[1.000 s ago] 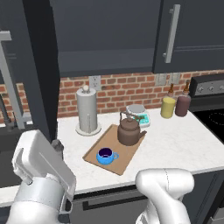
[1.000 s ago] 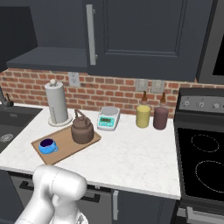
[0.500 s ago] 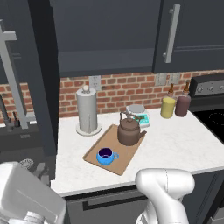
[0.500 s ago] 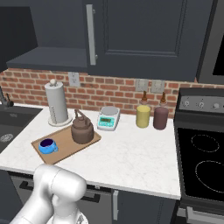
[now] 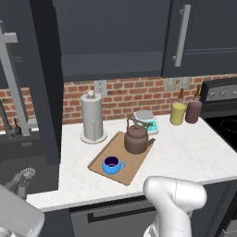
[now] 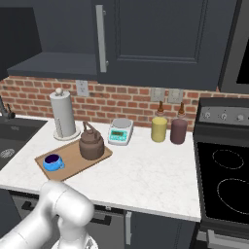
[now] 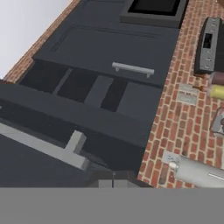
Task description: Pick the kettle from the counter and place it on the tray. Then pick the mug from the cabinet and place it on the tray. Then close the cabinet doors.
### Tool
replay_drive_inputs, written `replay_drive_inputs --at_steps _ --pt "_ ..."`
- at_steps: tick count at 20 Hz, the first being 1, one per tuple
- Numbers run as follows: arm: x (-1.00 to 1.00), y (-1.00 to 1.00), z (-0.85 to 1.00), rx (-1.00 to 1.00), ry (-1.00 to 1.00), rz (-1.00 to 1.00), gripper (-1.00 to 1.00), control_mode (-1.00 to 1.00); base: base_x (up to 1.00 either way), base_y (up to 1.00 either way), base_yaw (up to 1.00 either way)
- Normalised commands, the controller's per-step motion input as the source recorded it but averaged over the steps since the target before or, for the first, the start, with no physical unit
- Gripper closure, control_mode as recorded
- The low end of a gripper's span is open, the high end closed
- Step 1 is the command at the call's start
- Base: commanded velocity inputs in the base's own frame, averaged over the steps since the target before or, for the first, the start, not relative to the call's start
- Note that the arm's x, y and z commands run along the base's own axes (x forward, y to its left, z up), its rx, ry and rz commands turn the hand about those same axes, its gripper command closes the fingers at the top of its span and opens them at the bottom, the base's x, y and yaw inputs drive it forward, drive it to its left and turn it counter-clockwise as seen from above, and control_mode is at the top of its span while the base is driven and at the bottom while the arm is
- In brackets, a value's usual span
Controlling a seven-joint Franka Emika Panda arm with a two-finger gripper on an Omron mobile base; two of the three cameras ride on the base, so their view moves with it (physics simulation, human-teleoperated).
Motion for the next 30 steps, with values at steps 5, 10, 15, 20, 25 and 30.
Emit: replay_drive_inputs --at_steps 5,10,15,20,25,30 --pt "0.24 0.61 -0.17 0.0 0.0 -0.11 1.0 -1.0 0.0 0.0 0.0" --pt "0.67 0.47 -0.2 -0.01 0.0 -0.16 1.0 -1.0 0.0 0.0 0.0" --pt "0.89 0.18 -0.28 0.0 0.0 -0.2 1.0 -1.0 0.0 0.0 0.0" --pt "0.98 0.0 -0.17 0.0 0.0 -0.17 1.0 -1.0 0.0 0.0 0.0" --pt "0.85 -0.07 -0.14 -0.01 0.0 -0.14 1.0 -1.0 0.0 0.0 0.0" --pt "0.37 -0.53 -0.03 -0.01 -0.09 -0.1 1.0 -1.0 0.0 0.0 0.0"
